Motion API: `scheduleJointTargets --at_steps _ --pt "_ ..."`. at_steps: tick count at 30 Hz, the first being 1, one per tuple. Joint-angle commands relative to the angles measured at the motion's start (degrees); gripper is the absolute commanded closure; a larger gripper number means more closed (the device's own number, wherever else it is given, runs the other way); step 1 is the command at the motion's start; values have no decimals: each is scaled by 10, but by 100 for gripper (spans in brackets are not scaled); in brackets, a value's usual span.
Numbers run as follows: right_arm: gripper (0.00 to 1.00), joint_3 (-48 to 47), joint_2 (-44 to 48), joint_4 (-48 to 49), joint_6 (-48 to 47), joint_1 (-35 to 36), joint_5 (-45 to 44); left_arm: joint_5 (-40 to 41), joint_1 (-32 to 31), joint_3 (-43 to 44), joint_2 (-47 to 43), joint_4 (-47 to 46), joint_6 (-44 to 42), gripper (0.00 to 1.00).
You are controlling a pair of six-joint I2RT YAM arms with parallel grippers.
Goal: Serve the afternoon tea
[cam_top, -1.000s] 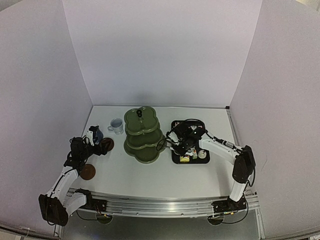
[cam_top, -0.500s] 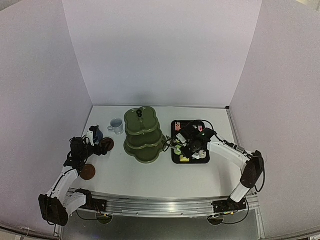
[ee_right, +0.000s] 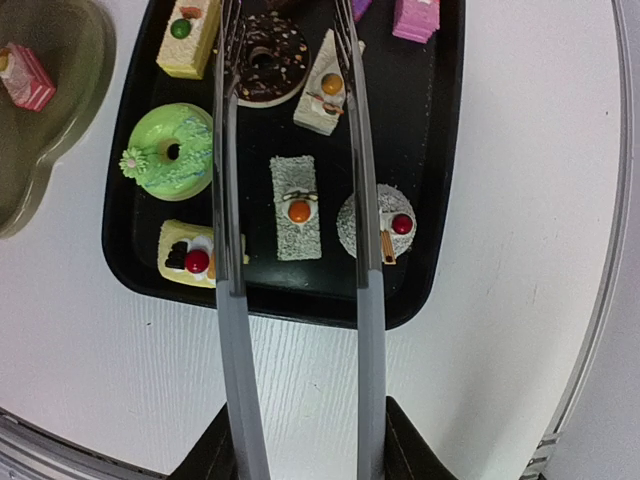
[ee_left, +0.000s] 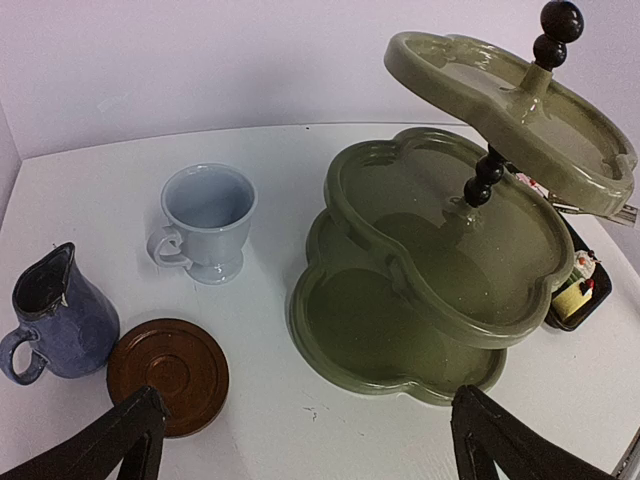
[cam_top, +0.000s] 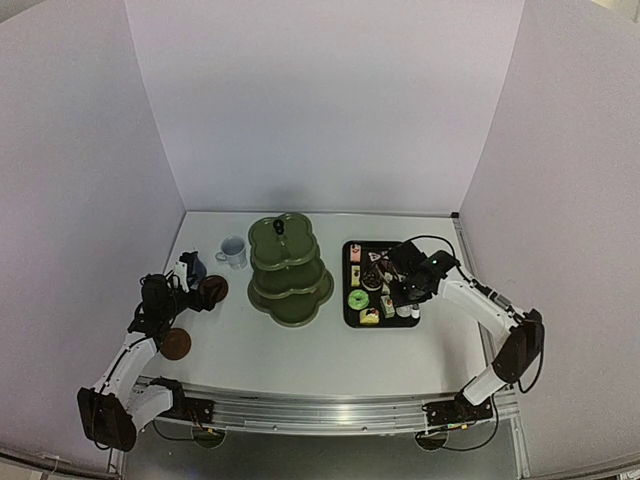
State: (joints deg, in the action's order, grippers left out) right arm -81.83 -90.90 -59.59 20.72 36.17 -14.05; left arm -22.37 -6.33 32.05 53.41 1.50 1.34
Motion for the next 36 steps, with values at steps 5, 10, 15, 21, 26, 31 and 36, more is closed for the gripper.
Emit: scheduleJointTargets --at_steps 5,10,15,21,26,31,36 --pt "60 19 2 -20 102 -18 15 -9 -1 -8 1 -10 -10 0" --pt "60 18 -17 -20 106 -21 21 -11 -1 -8 2 -12 -11 0" --pt "60 28 -22 -18 105 -24 36 -10 -1 -9 1 -9 -13 0" --pt "60 33 -23 -18 104 -25 45 -11 -1 -11 2 -9 -13 0" --pt "60 32 -43 -17 98 -30 46 -13 -1 -9 5 -12 -13 0" --pt "66 27 -50 -16 94 -33 38 -12 -1 -5 3 -7 -13 0" --pt "88 25 -43 -17 91 -36 20 -12 -1 -3 4 -4 -13 0"
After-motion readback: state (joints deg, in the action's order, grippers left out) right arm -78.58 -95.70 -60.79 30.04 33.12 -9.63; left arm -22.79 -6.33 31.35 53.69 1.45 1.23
